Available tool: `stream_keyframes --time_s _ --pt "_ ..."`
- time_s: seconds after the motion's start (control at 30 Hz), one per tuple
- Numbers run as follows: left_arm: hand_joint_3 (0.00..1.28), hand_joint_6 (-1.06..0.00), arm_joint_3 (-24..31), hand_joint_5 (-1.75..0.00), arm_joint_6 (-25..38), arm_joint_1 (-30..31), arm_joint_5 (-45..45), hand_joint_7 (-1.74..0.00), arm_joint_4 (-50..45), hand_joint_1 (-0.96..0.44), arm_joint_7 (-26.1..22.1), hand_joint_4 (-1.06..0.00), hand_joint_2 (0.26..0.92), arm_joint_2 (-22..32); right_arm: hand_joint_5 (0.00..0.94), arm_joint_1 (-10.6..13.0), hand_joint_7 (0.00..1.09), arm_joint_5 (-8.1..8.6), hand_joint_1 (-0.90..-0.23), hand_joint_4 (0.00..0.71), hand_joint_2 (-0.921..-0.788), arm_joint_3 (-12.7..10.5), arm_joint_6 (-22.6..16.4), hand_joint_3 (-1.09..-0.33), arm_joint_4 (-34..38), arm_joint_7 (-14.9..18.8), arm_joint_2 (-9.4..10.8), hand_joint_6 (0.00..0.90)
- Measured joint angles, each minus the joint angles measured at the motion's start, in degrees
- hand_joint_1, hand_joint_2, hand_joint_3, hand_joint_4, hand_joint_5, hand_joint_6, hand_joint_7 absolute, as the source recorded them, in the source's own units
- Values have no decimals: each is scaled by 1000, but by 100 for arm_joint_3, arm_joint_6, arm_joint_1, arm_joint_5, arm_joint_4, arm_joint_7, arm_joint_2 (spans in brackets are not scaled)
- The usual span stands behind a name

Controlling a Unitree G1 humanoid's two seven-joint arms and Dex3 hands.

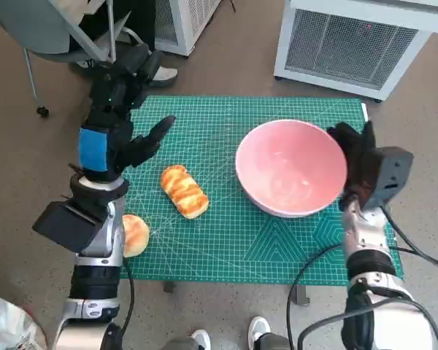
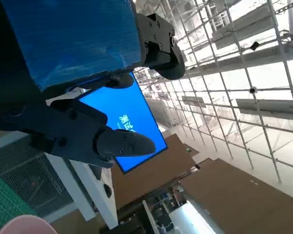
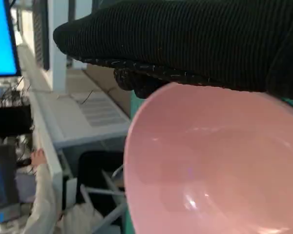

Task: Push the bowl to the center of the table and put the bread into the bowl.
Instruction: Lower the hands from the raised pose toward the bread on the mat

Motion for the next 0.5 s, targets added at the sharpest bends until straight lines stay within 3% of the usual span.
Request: stream_keyframes --time_s 0.2,0.5 --pt "199 -255 4 -7 -20 43 44 -474 0 -317 25 -454 921 13 1 -100 4 11 -483 207 -921 -15 3 -853 0 52 103 279" --pt "199 -261 27 -7 -29 98 42 -456 20 -324 22 -458 921 59 1 -142 4 11 -478 207 -921 -24 3 -869 -4 70 93 279"
